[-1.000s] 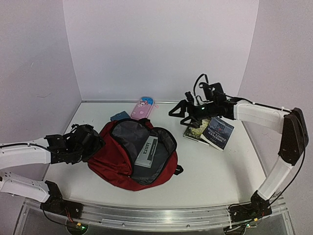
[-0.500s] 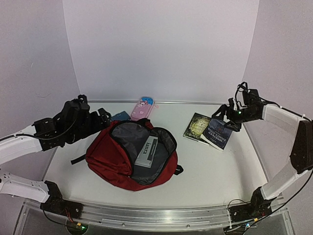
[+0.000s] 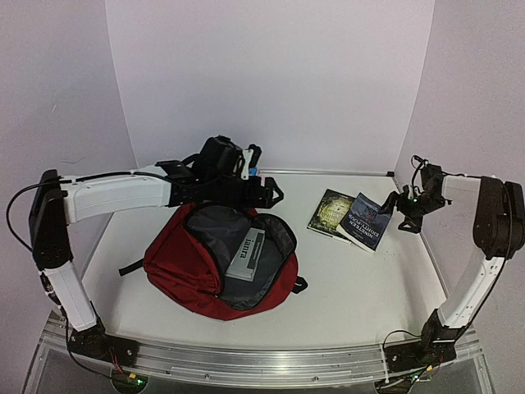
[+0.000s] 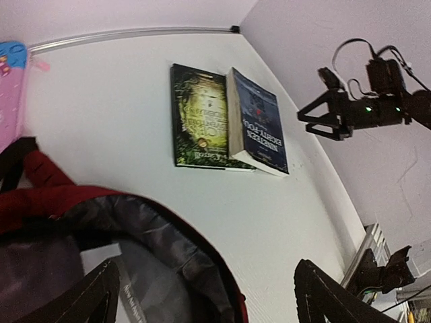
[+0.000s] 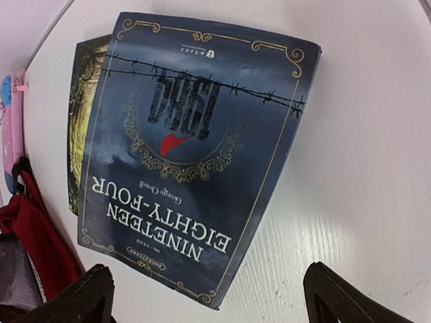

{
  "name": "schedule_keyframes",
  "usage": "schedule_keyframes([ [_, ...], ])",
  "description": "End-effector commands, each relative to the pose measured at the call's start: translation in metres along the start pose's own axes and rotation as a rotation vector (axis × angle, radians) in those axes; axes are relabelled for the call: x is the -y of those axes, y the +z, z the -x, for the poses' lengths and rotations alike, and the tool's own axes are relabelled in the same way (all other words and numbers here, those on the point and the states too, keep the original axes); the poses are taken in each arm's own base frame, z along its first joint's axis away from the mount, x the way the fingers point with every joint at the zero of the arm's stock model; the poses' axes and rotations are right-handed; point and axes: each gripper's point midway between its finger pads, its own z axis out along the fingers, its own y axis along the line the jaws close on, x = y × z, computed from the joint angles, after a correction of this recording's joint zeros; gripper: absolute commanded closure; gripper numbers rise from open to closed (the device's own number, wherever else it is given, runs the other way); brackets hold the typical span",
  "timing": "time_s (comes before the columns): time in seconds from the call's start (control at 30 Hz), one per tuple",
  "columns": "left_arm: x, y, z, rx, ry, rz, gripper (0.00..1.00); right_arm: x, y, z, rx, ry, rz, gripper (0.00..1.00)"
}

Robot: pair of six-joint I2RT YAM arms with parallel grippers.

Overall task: Pack the student bag
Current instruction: Pick up the book from the center of the board.

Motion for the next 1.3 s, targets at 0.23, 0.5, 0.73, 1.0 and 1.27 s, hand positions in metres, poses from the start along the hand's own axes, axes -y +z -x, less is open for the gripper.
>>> schedule_keyframes([
  [0.23,0.035,0.04,0.004,-0.04,0.027,-0.199,0.11,-0.004,0.057,-0.008,-0.139,0.024,0.067,0.06],
  [0.5,0.037,0.076,0.005,-0.065,0.04,-0.219,0.13,-0.036,0.087,-0.036,-0.195,-0.095,0.061,0.1],
  [0.73,0.023,0.124,0.013,-0.08,0.04,-0.162,0.18,-0.049,0.107,-0.05,-0.218,-0.181,0.024,0.13],
  [1.0,-0.014,0.168,0.021,-0.049,-0.011,-0.106,0.19,-0.054,0.116,-0.059,-0.231,-0.21,0.01,0.15],
  [1.27,-0.025,0.185,0.022,-0.038,-0.018,-0.117,0.22,-0.049,0.126,-0.063,-0.225,-0.225,-0.035,0.21],
])
